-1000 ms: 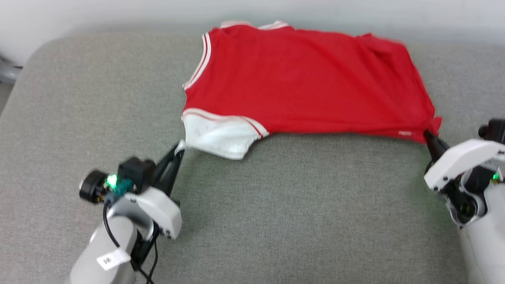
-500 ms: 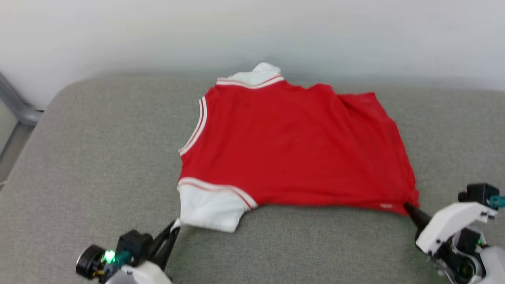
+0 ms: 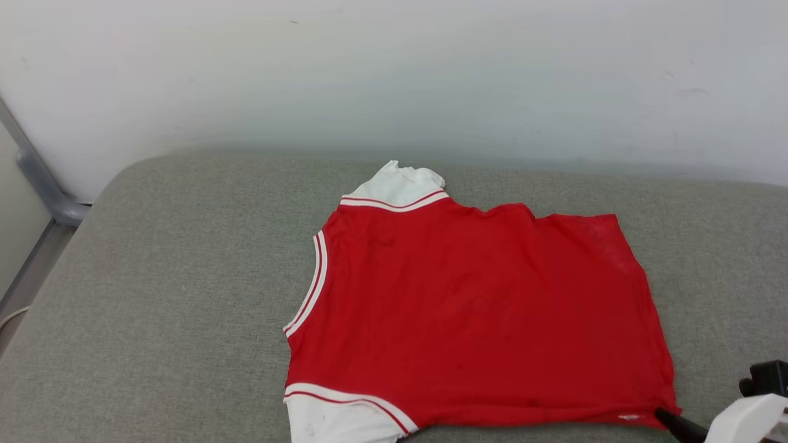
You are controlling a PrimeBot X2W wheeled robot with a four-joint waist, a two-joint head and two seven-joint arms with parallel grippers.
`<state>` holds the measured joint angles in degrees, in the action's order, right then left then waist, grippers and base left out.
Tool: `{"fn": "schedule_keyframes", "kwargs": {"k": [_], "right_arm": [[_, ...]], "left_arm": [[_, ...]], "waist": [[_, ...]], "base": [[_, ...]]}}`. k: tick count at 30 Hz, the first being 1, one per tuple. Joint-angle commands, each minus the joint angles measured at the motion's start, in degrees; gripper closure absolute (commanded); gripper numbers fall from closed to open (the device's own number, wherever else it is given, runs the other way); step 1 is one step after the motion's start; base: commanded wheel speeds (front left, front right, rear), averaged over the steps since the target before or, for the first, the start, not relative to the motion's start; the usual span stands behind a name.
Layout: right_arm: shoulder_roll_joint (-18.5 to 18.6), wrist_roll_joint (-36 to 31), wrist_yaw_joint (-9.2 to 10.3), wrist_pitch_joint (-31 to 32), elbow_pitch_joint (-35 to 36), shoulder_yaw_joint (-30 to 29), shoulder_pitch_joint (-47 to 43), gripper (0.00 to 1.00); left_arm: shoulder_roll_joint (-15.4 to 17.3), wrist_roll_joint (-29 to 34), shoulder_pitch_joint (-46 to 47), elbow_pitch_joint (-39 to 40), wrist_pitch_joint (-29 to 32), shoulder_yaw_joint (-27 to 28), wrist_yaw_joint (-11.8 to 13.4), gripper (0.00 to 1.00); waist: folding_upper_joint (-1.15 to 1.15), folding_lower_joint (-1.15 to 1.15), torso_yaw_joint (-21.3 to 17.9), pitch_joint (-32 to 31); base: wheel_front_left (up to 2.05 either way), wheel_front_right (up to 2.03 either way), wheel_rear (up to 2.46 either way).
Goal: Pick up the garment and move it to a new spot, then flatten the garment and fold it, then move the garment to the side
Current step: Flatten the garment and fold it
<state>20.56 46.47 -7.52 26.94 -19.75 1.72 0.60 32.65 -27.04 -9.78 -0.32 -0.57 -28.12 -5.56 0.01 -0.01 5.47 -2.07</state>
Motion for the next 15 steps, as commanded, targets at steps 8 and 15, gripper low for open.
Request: {"fn": "schedule_keyframes", "kwargs": {"k": [8,15], "right_arm": [[0.30,0.65,0.06,9.38,12.84,-6.00,-10.71,1.00],[-2.34,-0.64,0.06,13.47,19.15,-10.21,-11.63,1.00]], "left_arm": [[5.32,-2.83,-6.94,10.22,1.33,1.63,0.67,1.00],[5.39,-2.20,-3.84,12.66,0.31,3.19,1.63,1.00]], "waist": [[-0.01,0.01,0.13,-0.32],[-0.01,0.01,-0.36,0.30]], "base": [[0.00,0.00,0.00],[0.00,0.00,0.00]]}}
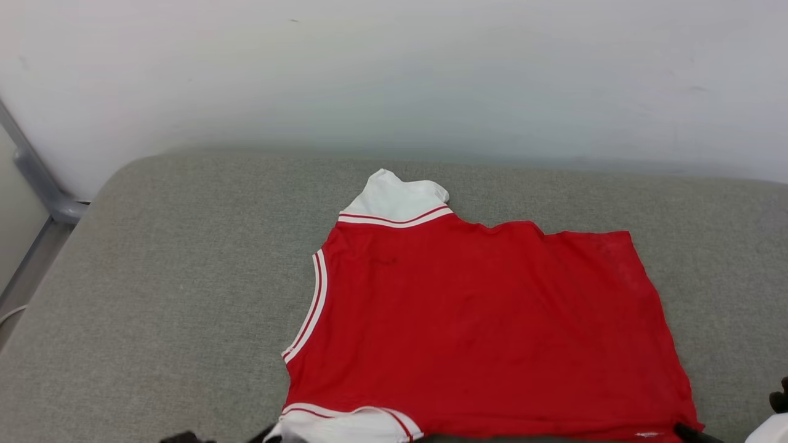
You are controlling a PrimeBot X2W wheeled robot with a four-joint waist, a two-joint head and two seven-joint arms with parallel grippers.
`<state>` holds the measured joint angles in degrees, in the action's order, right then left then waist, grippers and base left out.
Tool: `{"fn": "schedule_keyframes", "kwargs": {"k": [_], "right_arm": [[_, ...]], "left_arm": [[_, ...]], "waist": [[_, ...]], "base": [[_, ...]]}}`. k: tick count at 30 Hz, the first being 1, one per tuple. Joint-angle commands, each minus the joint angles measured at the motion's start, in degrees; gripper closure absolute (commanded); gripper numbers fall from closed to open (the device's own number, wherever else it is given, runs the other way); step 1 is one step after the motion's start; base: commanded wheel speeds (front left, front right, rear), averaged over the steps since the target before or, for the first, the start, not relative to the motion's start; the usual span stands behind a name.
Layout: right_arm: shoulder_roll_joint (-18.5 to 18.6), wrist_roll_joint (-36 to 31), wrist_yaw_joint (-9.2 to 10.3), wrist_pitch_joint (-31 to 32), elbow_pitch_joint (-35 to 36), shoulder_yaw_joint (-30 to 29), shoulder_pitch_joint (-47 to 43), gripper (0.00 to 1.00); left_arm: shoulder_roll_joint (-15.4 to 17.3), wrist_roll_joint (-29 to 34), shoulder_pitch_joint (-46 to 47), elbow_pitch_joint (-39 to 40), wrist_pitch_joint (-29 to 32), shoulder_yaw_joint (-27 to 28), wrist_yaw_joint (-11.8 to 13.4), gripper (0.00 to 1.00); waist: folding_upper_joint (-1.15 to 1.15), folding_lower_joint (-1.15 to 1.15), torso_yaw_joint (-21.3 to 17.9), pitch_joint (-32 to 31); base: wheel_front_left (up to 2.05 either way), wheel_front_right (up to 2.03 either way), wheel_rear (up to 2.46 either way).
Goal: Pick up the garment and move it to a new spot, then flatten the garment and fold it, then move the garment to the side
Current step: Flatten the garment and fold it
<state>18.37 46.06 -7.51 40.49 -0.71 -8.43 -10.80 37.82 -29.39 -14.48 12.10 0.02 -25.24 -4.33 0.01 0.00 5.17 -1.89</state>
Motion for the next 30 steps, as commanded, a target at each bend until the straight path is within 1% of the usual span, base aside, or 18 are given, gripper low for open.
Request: {"fn": "schedule_keyframes", "kwargs": {"k": [1,4,10,19,30], "right_arm": [[-0.46,-0.64,0.04,0.52,0.69,-0.51,0.23,1.00],[-1.44,-1.87,0.05,2.17,2.22,-1.67,2.32,1.00],[-2.83,-4.84,0.05,5.64,3.10,-2.01,8.20,1.00],[-3.49,-9.85,0.05,7.97,-0.50,-1.26,16.89,1.00],[-4.01,-13.26,0.05,6.95,-6.11,-0.30,22.36,1.00]], "left_arm": [[0.19,0.41,1.63,0.30,-0.12,0.42,0.35,1.00],[-0.09,0.70,4.90,0.35,0.41,0.88,0.23,1.00],[-0.21,1.04,13.19,-1.47,2.12,1.43,-0.75,1.00],[-1.35,1.35,24.82,-9.22,3.13,-1.08,-2.42,1.00],[-3.12,1.40,35.24,-21.36,1.68,-6.17,-3.06,1.00]], "waist": [[-0.01,0.00,-0.13,0.36],[-0.01,0.00,-0.41,1.43],[-0.01,0.00,-1.02,6.52],[-0.01,0.00,-1.29,12.95],[-0.01,0.00,-1.24,17.09]], "base": [[0.00,0.00,0.00],[0.00,0.00,0.00],[0.00,0.00,0.00],[0.00,0.00,0.00],[0.00,0.00,0.00]]}}
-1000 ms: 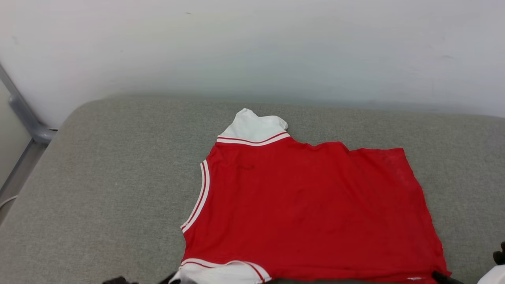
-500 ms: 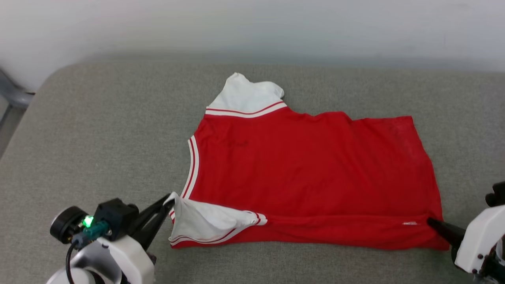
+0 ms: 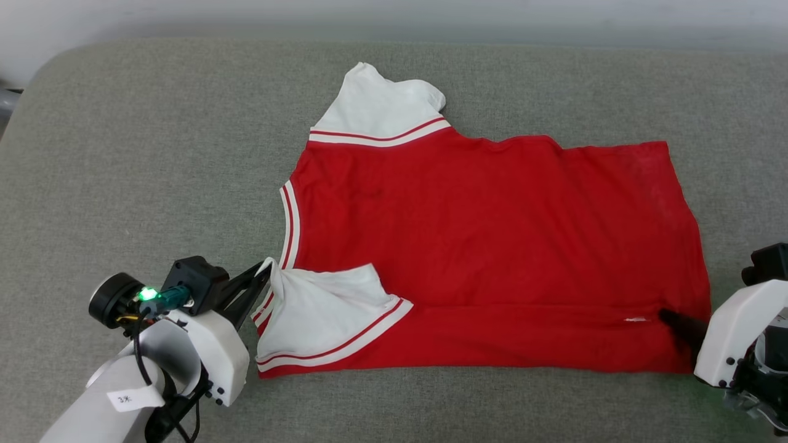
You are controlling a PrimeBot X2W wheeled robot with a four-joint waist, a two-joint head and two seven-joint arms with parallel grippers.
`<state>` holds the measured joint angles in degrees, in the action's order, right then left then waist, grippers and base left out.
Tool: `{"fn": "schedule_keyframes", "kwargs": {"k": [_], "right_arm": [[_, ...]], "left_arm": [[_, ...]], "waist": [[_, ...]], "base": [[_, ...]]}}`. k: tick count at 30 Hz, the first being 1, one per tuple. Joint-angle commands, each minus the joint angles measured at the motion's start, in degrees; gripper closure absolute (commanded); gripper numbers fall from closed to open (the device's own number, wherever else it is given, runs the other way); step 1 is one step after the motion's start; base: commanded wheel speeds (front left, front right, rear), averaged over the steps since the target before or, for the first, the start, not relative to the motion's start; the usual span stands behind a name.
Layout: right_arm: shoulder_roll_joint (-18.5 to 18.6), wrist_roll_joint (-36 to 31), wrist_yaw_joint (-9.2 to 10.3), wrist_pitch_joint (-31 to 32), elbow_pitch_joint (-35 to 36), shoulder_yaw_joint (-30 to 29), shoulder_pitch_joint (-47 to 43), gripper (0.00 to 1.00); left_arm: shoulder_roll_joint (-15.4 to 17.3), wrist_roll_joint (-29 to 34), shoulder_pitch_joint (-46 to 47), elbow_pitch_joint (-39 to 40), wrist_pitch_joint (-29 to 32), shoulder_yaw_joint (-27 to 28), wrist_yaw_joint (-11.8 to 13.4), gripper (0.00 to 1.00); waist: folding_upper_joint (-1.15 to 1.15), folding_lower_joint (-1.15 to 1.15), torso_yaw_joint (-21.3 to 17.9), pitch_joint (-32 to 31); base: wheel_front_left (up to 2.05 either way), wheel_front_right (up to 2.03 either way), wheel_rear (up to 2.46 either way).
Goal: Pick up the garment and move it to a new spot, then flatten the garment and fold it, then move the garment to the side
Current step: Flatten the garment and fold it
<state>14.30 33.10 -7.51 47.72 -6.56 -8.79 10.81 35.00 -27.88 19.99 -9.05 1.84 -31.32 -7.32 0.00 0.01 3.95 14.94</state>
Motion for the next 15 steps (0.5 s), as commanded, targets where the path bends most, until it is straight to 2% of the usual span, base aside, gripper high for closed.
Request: {"fn": "schedule_keyframes", "kwargs": {"k": [1,3,4,5,6,11,15], "right_arm": [[0.09,-0.42,0.05,-0.54,-0.66,0.25,1.03,1.00],[0.23,-0.62,0.05,-1.15,-1.63,0.64,1.62,1.00],[0.35,-0.97,0.05,-1.37,-2.19,0.74,1.96,1.00],[0.68,-1.61,0.06,-1.82,-2.60,0.94,2.21,0.78],[0.91,-2.01,0.07,-2.31,-2.94,1.08,2.34,0.00],[1.39,-1.27,0.07,-5.12,-3.68,3.20,3.11,0.00],[3.37,-1.53,0.05,-8.12,-1.49,5.66,1.88,0.00]], "left_arm": [[-0.37,-0.26,1.58,-1.20,-0.16,-0.71,-0.11,1.00],[-0.60,-0.82,2.72,-3.16,0.26,-1.80,-0.13,1.00],[-0.67,-0.92,3.27,-4.03,0.23,-2.31,-0.13,0.84],[-0.79,-0.74,3.93,-4.91,0.00,-2.68,-0.14,0.06],[-1.01,-0.79,4.33,-5.71,-0.08,-2.94,-0.15,0.00],[-2.60,-1.09,5.27,-9.28,-2.51,-3.58,-0.04,0.00],[-4.18,-2.98,3.55,-10.39,-5.40,-1.64,2.01,0.00]], "waist": [[0.00,-0.01,-0.04,0.48],[0.00,-0.01,-0.04,0.77],[0.00,-0.01,-0.05,0.86],[0.00,-0.01,-0.05,0.93],[0.00,-0.01,-0.06,0.95],[0.00,-0.01,-0.04,-0.18],[0.00,-0.01,0.02,-2.85]], "base": [[0.00,0.00,0.00],[0.00,0.00,0.00],[0.00,0.00,0.00],[0.00,0.00,0.00],[0.00,0.00,0.00],[0.00,0.00,0.00],[0.00,0.00,0.00]]}}
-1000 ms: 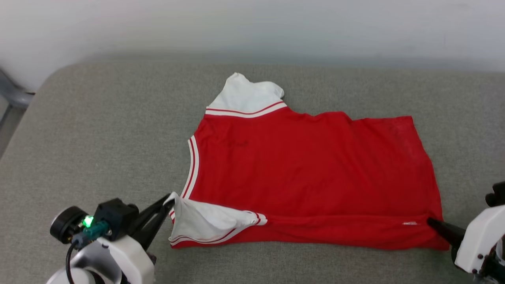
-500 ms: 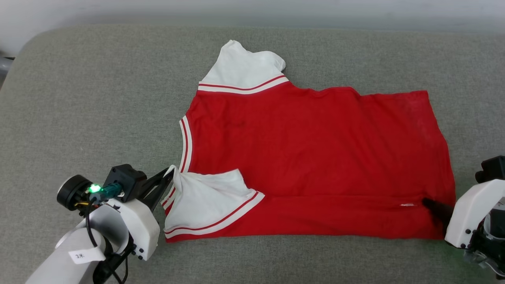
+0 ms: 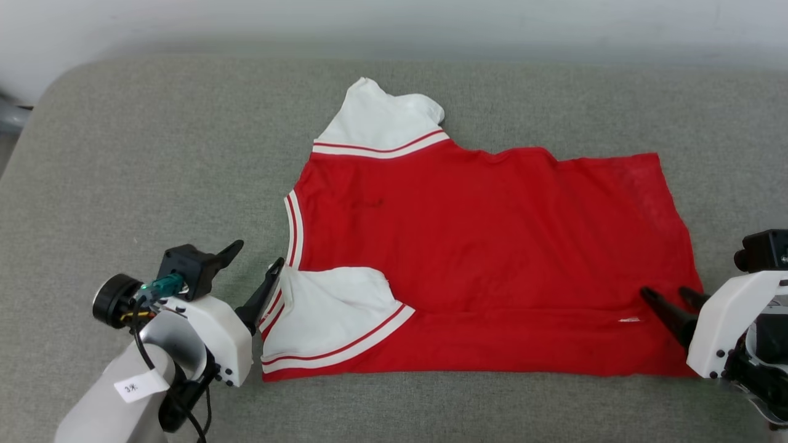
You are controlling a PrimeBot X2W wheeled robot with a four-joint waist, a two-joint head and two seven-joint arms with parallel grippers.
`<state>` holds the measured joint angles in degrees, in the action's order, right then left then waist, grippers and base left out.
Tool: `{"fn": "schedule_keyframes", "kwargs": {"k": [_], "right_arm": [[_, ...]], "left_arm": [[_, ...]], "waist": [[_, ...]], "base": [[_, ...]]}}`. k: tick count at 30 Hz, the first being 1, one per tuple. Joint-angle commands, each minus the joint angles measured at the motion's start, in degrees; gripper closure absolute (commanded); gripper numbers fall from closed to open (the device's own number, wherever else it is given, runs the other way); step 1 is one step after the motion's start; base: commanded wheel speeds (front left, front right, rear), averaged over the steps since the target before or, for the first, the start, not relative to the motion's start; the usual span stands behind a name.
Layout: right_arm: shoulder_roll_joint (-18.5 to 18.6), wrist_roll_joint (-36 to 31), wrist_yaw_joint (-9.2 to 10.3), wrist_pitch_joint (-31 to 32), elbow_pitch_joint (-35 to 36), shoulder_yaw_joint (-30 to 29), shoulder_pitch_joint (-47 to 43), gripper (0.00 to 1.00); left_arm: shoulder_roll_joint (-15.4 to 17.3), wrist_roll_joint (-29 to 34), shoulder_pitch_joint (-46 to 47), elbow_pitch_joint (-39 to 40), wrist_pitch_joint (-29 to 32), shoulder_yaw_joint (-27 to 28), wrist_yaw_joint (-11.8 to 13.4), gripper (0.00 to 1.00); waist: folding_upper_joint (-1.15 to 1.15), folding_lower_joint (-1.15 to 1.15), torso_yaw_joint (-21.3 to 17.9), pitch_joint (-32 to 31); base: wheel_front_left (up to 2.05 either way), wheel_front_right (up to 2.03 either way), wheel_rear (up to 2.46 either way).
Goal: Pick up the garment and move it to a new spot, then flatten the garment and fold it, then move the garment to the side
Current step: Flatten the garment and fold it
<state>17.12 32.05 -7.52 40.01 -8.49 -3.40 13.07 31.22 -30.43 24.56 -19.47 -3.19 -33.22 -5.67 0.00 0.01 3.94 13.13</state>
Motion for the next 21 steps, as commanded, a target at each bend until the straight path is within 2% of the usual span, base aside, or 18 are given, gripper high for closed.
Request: {"fn": "schedule_keyframes", "kwargs": {"k": [1,5,10,18,21], "right_arm": [[1.05,-0.82,0.07,-0.97,1.07,0.93,-1.00,0.00],[2.39,-2.09,0.07,-2.23,3.48,2.12,-3.40,0.00],[2.49,-5.41,0.07,-1.08,6.47,0.90,-7.11,0.00],[-2.12,-11.38,0.07,4.96,10.84,-4.55,-12.10,0.00],[-3.24,-12.93,0.07,7.04,12.51,-5.43,-12.80,0.00]], "left_arm": [[-0.69,-1.05,-1.61,0.28,-0.62,0.64,0.85,0.00],[-0.97,-3.95,-4.85,2.75,0.07,2.69,3.61,0.00],[-1.52,-8.20,-10.51,9.08,2.19,5.37,8.39,0.00],[0.90,-10.61,-19.65,19.97,10.05,5.23,15.55,0.00],[1.30,-10.84,-21.54,22.74,11.96,4.56,16.96,0.00]], "waist": [[0.00,-0.01,0.03,-1.69],[0.00,-0.01,-0.11,-4.10],[0.00,-0.01,-0.35,-5.87],[0.00,-0.01,-0.77,-5.48],[0.00,-0.01,-1.02,-4.55]], "base": [[0.00,0.00,0.00],[0.00,0.00,0.00],[0.00,0.00,0.00],[0.00,0.00,0.00],[0.00,0.00,0.00]]}}
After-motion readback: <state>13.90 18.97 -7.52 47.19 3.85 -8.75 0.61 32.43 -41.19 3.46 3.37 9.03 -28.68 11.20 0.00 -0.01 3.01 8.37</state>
